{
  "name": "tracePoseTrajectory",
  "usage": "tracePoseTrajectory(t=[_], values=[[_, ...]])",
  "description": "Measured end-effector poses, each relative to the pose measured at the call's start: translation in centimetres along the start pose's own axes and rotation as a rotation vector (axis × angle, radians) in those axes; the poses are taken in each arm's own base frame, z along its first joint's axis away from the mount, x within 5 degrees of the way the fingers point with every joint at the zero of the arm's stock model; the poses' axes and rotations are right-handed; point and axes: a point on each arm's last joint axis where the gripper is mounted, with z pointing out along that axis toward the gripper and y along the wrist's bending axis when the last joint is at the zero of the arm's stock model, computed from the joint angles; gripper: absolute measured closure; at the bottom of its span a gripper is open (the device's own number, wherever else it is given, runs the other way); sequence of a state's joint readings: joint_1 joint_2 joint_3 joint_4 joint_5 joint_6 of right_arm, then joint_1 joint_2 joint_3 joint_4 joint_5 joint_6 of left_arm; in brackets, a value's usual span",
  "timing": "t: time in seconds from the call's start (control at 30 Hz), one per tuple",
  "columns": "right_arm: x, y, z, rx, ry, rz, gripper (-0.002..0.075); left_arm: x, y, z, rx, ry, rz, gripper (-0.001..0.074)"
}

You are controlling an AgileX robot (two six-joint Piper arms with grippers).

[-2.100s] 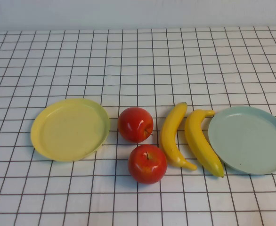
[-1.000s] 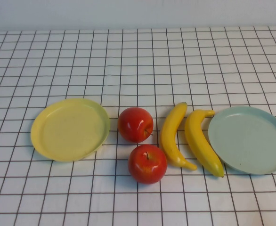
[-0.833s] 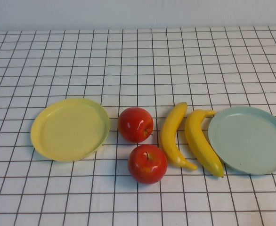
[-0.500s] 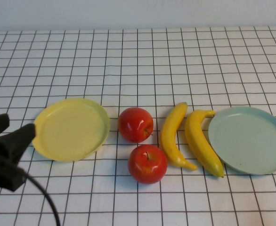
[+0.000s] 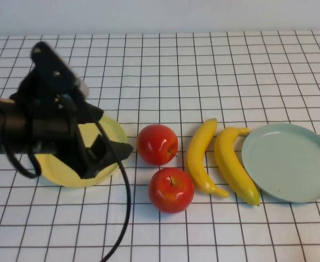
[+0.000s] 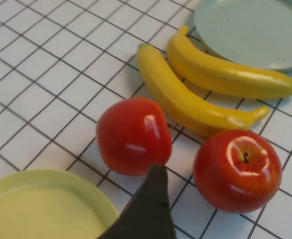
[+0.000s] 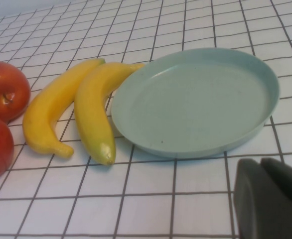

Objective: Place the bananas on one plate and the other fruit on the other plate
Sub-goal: Put one type of fruit in the left plate

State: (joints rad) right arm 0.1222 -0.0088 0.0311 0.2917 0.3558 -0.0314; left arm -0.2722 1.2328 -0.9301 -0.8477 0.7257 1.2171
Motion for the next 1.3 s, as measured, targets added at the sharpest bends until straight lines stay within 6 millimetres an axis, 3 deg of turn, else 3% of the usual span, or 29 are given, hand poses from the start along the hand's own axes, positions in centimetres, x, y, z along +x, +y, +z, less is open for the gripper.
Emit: tracePoseTrajectory(t=[0.17, 0.47, 0.6, 0.73, 0.97, 1.3], values=[[0.0, 0.0, 0.0, 0.0, 0.0, 0.0, 0.0743, -1.7, -0.5, 3.2, 0.066, 0.15, 0.068, 0.0066], [0.0, 0.0, 0.0, 0.0, 0.0, 0.0, 0.0743, -4.0, 1.3, 7.7, 0.01, 0.622, -0.117, 0.0066], [0.0, 0.0, 0.0, 0.0, 0.0, 0.0, 0.0743, -7.2, 0.6, 9.7, -0.016, 0.629, -0.063, 0.0066], [0.0, 0.0, 0.0, 0.0, 0.0, 0.0, 0.0743, -9.3, -1.8, 11.9, 0.019, 0.602, 0.0, 0.0066], [0.0, 0.0, 0.0, 0.0, 0.0, 0.0, 0.0743, -7.9, -3.8, 16.1, 0.067, 0.687, -0.015, 0.0066], [0.0, 0.0, 0.0, 0.0, 0.0, 0.0, 0.0743, -7.4, -5.4, 17.4, 0.087, 0.718, 0.0, 0.0066]])
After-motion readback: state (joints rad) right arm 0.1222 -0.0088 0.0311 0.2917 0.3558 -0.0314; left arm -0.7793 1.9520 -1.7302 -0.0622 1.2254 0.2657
